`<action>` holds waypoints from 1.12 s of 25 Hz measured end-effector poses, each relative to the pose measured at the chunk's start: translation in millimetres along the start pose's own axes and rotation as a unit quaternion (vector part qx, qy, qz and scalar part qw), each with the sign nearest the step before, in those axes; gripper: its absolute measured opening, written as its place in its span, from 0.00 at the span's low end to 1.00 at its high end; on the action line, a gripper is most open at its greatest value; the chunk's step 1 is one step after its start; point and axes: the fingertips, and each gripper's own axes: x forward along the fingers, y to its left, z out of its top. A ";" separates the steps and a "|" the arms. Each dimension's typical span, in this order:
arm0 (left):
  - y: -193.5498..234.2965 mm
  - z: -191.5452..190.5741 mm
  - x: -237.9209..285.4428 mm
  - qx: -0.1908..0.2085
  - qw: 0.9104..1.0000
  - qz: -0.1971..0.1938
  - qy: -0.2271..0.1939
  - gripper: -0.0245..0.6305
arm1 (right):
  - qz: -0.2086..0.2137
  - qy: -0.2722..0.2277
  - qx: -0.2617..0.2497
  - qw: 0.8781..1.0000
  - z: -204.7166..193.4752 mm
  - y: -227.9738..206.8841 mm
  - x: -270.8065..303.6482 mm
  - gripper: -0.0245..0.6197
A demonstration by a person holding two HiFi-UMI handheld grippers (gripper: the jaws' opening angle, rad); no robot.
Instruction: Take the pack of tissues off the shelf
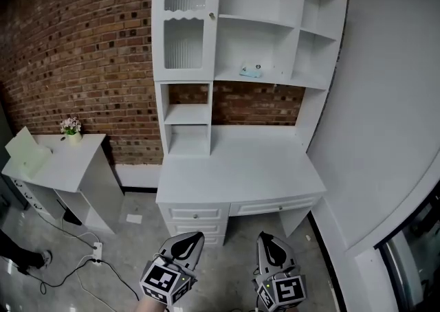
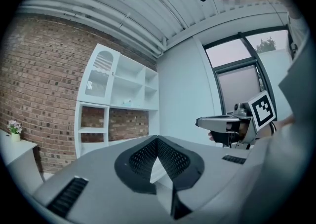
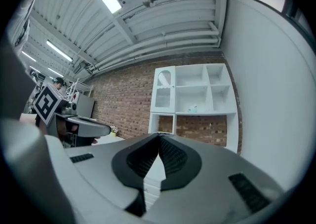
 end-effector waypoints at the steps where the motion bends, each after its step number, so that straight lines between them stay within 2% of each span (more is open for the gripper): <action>1: -4.5 -1.2 10.1 -0.002 1.000 0.002 0.000 0.06 | 0.004 0.001 -0.001 1.000 -2.6 -10.7 1.9 0.05; 8: -32.2 0.2 74.0 0.005 1.000 0.026 -0.004 0.06 | 0.027 -0.005 -0.003 1.000 -3.8 -73.5 9.9 0.05; 14: -47.7 -4.1 115.2 0.004 1.000 0.028 0.014 0.06 | 0.042 0.003 -0.001 0.999 -11.1 -112.2 24.3 0.05; 21: -21.3 -14.2 156.4 -0.004 0.999 0.040 0.022 0.06 | 0.055 0.009 -0.002 0.998 -24.5 -133.9 65.5 0.05; 28: 27.4 -9.9 233.6 -0.006 0.999 0.035 0.015 0.06 | 0.053 0.010 -0.011 0.998 -32.9 -170.3 141.3 0.05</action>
